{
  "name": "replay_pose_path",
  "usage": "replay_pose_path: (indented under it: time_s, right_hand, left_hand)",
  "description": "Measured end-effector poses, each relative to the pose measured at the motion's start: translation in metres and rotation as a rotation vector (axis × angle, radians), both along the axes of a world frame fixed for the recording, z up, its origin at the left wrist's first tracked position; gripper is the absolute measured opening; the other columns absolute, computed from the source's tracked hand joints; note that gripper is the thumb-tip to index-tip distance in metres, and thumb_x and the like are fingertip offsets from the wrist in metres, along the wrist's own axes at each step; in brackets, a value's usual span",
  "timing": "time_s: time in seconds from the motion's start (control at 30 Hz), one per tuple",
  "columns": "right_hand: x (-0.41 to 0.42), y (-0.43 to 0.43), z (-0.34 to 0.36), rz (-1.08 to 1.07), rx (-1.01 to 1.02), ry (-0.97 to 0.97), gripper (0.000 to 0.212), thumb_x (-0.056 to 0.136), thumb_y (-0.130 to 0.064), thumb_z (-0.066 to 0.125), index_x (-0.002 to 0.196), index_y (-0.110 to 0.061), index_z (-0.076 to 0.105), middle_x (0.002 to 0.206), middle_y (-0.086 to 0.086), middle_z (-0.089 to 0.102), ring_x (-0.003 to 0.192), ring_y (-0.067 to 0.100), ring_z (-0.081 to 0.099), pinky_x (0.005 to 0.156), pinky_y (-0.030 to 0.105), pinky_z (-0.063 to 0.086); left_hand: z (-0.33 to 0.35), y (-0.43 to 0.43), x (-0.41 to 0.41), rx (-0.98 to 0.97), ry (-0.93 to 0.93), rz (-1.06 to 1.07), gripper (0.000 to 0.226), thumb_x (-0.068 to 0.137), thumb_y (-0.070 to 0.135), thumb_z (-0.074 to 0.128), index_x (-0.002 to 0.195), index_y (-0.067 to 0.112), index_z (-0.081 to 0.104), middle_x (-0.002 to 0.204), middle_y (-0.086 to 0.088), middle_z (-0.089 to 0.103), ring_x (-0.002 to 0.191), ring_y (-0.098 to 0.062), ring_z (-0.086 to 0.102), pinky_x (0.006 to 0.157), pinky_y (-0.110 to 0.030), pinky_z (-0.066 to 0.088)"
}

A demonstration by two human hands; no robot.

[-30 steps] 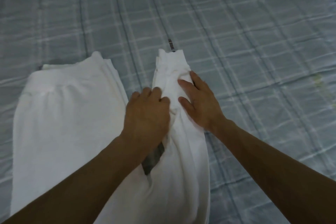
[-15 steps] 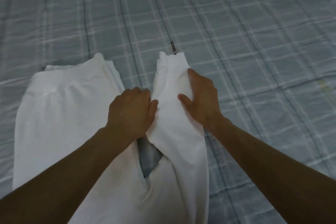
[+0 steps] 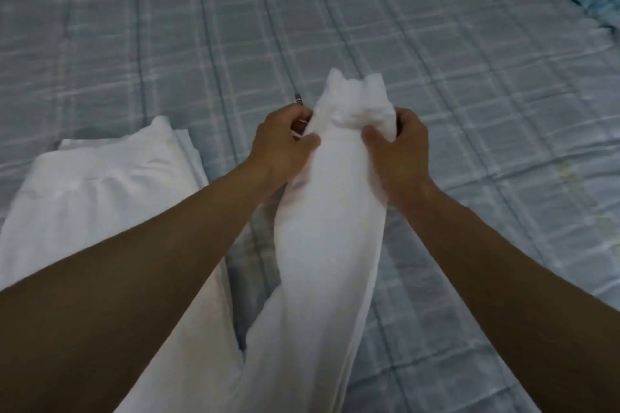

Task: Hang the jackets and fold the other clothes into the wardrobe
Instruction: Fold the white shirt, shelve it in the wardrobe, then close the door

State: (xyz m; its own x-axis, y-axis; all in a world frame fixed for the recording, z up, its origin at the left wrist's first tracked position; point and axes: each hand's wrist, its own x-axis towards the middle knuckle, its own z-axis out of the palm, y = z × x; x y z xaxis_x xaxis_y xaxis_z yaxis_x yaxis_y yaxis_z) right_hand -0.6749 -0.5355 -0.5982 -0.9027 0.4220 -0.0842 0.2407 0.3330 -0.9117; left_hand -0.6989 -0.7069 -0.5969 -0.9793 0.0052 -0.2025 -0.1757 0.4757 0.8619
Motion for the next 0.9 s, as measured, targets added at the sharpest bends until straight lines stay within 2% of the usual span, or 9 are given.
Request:
replay_pose_path:
  time_s: [0.07, 0.17, 0.33, 0.47, 0.57, 0.67, 0.73, 0.8, 0.9]
  right_hand:
    - [-0.001, 0.022, 0.002, -0.107, 0.036, 0.023, 0.027, 0.087, -0.011, 0.064, 0.113, -0.011, 0.058, 0.102, 0.000, 0.066, 0.092, 0.016, 0.064, 0.079, 0.026, 0.051]
    - [0.007, 0.051, -0.011, -0.239, 0.081, -0.133, 0.032, 0.087, -0.010, 0.063, 0.119, -0.010, 0.057, 0.108, 0.004, 0.064, 0.101, 0.021, 0.062, 0.085, 0.027, 0.048]
    - [0.021, 0.069, -0.029, -0.190, 0.150, -0.299, 0.043, 0.081, -0.030, 0.075, 0.113, -0.005, 0.064, 0.108, 0.009, 0.070, 0.100, 0.025, 0.066, 0.080, 0.033, 0.053]
    - [0.014, 0.074, -0.025, -0.121, 0.057, -0.392, 0.046, 0.076, -0.032, 0.081, 0.108, 0.000, 0.068, 0.105, 0.016, 0.071, 0.097, 0.031, 0.069, 0.086, 0.046, 0.058]
    - [0.016, 0.072, -0.020, -0.051, 0.105, -0.340, 0.026, 0.079, -0.018, 0.074, 0.099, -0.004, 0.068, 0.095, 0.011, 0.072, 0.087, 0.026, 0.069, 0.077, 0.040, 0.059]
    - [0.026, 0.065, -0.016, -0.025, 0.085, -0.178, 0.006, 0.085, -0.009, 0.063, 0.089, -0.007, 0.066, 0.083, 0.005, 0.070, 0.072, 0.016, 0.066, 0.063, 0.033, 0.054]
    - [0.029, 0.058, -0.012, 0.019, 0.027, -0.087, 0.012, 0.090, -0.009, 0.060, 0.095, -0.010, 0.070, 0.085, 0.002, 0.072, 0.076, 0.015, 0.069, 0.070, 0.037, 0.058]
    - [0.030, 0.050, -0.007, 0.121, -0.010, -0.022, 0.019, 0.094, -0.011, 0.058, 0.108, -0.012, 0.071, 0.097, 0.002, 0.073, 0.089, 0.015, 0.070, 0.081, 0.040, 0.058]
    - [0.035, 0.037, 0.001, 0.297, 0.084, 0.109, 0.030, 0.097, -0.017, 0.058, 0.126, -0.013, 0.064, 0.117, 0.002, 0.068, 0.107, 0.011, 0.064, 0.094, 0.027, 0.052]
  left_hand:
    - [0.004, 0.023, -0.004, -0.008, 0.029, -0.027, 0.026, 0.089, 0.010, 0.064, 0.112, 0.022, 0.064, 0.095, 0.004, 0.064, 0.084, -0.018, 0.064, 0.075, -0.028, 0.054]
    - [0.001, 0.042, 0.018, -0.261, 0.090, -0.136, 0.036, 0.094, 0.019, 0.059, 0.131, 0.017, 0.054, 0.121, -0.004, 0.059, 0.107, -0.024, 0.056, 0.096, -0.040, 0.048]
    - [-0.013, 0.053, 0.073, -0.535, 0.386, -0.482, 0.046, 0.096, 0.028, 0.053, 0.140, 0.013, 0.049, 0.146, -0.006, 0.047, 0.134, -0.026, 0.041, 0.107, -0.043, 0.039]
    - [-0.030, 0.069, 0.075, -0.612, 0.312, -0.732, 0.057, 0.104, 0.035, 0.039, 0.154, 0.011, 0.027, 0.165, -0.006, 0.018, 0.152, -0.022, 0.011, 0.123, -0.033, 0.008]
    - [-0.029, 0.081, 0.062, -0.633, 0.227, -0.715, 0.055, 0.105, 0.036, 0.036, 0.152, 0.010, 0.030, 0.160, -0.009, 0.028, 0.148, -0.025, 0.024, 0.121, -0.034, 0.016]
    - [-0.012, 0.098, 0.050, -0.503, 0.176, -0.473, 0.045, 0.102, 0.049, 0.035, 0.128, 0.016, 0.051, 0.116, -0.005, 0.065, 0.106, -0.026, 0.060, 0.094, -0.040, 0.045]
    - [0.000, 0.110, 0.039, -0.181, -0.027, -0.338, 0.054, 0.095, 0.061, 0.039, 0.127, 0.021, 0.053, 0.110, 0.001, 0.067, 0.098, -0.019, 0.064, 0.084, -0.036, 0.050]
    - [0.010, 0.117, 0.028, 0.181, -0.212, -0.200, 0.061, 0.084, 0.067, 0.052, 0.125, 0.023, 0.058, 0.111, 0.005, 0.070, 0.099, -0.013, 0.068, 0.086, -0.032, 0.053]
    - [0.018, 0.112, 0.020, 0.425, -0.221, 0.075, 0.048, 0.081, 0.051, 0.075, 0.115, 0.019, 0.065, 0.096, 0.006, 0.075, 0.085, -0.006, 0.072, 0.076, -0.022, 0.056]
